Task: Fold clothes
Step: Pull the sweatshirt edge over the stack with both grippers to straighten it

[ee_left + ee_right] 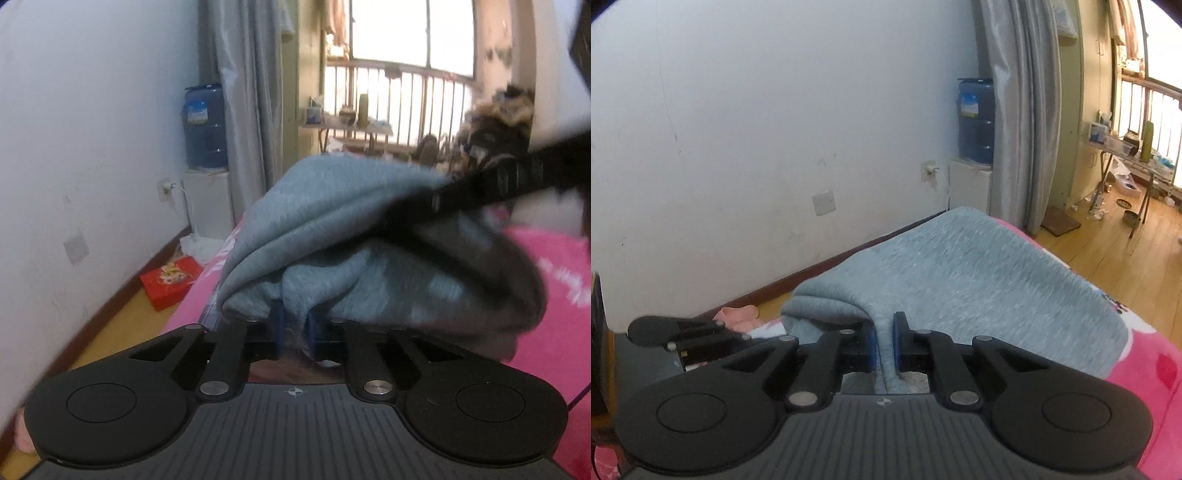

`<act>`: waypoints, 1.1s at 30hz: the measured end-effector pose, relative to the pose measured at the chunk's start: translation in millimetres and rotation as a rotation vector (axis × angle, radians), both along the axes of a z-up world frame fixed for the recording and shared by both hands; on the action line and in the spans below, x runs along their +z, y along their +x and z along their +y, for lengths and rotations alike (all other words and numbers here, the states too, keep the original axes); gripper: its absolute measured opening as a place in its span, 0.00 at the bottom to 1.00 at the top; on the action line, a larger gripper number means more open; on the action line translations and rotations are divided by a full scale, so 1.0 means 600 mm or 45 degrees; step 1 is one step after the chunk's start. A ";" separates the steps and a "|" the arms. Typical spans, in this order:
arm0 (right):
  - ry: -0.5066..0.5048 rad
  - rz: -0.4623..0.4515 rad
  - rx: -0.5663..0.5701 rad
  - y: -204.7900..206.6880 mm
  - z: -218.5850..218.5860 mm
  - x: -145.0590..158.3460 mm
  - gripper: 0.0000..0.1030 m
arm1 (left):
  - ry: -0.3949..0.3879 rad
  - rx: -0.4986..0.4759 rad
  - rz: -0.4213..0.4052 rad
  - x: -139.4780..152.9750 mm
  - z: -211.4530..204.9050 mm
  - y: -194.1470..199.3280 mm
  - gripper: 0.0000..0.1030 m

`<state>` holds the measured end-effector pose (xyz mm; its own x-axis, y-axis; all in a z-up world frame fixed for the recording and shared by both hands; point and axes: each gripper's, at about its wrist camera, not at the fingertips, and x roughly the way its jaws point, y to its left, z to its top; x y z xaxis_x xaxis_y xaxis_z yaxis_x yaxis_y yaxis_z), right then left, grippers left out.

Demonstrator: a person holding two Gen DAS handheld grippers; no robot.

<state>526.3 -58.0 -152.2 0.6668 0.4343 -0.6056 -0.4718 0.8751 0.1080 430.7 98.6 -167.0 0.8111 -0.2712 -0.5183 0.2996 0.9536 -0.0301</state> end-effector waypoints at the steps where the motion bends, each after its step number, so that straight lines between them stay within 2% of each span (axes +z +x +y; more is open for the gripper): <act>1: -0.002 0.003 0.004 -0.002 -0.001 0.001 0.10 | -0.022 -0.007 -0.013 0.007 0.001 0.000 0.07; 5: -0.002 0.020 0.017 -0.012 -0.006 0.001 0.11 | -0.120 -0.049 -0.065 0.020 0.002 0.004 0.07; 9: 0.035 -0.009 0.019 -0.009 -0.011 0.009 0.11 | -0.099 -0.086 -0.054 -0.005 -0.015 0.028 0.07; 12: 0.058 -0.046 0.041 -0.010 -0.016 0.017 0.11 | -0.097 -0.064 -0.065 -0.016 -0.025 0.037 0.07; 15: 0.045 -0.070 0.097 -0.016 -0.011 0.022 0.11 | -0.165 -0.002 -0.152 -0.005 -0.019 0.035 0.08; 18: 0.048 -0.071 0.149 -0.022 -0.008 0.023 0.11 | -0.022 -0.048 -0.162 -0.037 -0.042 0.045 0.10; 20: 0.049 -0.047 0.170 -0.021 -0.008 0.019 0.11 | -0.006 -0.054 -0.170 -0.041 -0.046 0.041 0.10; 22: 0.026 -0.026 0.191 -0.019 -0.008 0.011 0.11 | -0.088 -0.049 -0.137 -0.029 -0.030 0.040 0.13; 24: 0.022 -0.002 0.205 -0.016 -0.008 0.003 0.11 | -0.128 -0.080 -0.088 -0.022 -0.013 0.039 0.15; 26: -0.001 -0.003 0.225 -0.017 -0.004 0.000 0.11 | -0.168 -0.116 -0.031 -0.017 0.008 0.034 0.25; 29: -0.063 -0.032 0.271 -0.019 0.004 -0.011 0.11 | -0.222 -0.121 0.053 -0.018 0.035 0.020 0.31; 33: -0.195 -0.080 0.351 -0.036 0.026 -0.048 0.13 | -0.249 -0.090 0.151 -0.018 0.070 0.009 0.31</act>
